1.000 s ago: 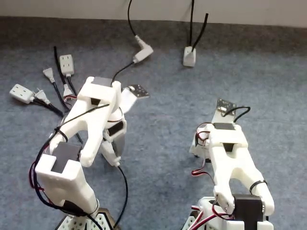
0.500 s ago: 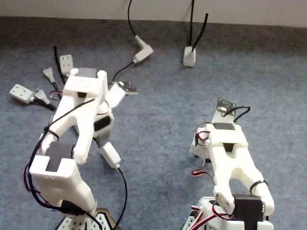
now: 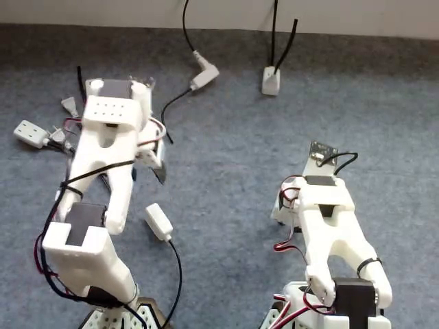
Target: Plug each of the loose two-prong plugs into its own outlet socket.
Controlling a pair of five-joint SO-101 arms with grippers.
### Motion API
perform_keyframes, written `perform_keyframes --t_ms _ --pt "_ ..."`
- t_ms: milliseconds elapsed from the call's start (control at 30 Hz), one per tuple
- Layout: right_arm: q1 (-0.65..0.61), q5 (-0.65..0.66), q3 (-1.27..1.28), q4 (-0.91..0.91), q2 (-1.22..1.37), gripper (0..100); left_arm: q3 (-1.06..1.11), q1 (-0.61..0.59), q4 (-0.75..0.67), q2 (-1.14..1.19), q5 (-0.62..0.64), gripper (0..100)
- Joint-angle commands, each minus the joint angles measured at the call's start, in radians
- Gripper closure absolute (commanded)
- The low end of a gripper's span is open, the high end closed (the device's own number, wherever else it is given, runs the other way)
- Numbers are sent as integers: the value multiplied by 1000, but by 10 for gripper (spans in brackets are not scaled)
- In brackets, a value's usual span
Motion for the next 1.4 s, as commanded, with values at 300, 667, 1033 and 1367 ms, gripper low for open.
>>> perform_keyframes --t_ms 300,667,1033,1367 --pt "12 11 2 -35 -2 894 211 114 15 -295 305 776" --pt "12 11 25 -38 -2 894 331 90 14 -35 302 779" --pt "12 11 25 -38 -2 894 183 91 14 243 308 779" --pt "12 11 25 -38 -2 894 125 113 20 308 304 827"
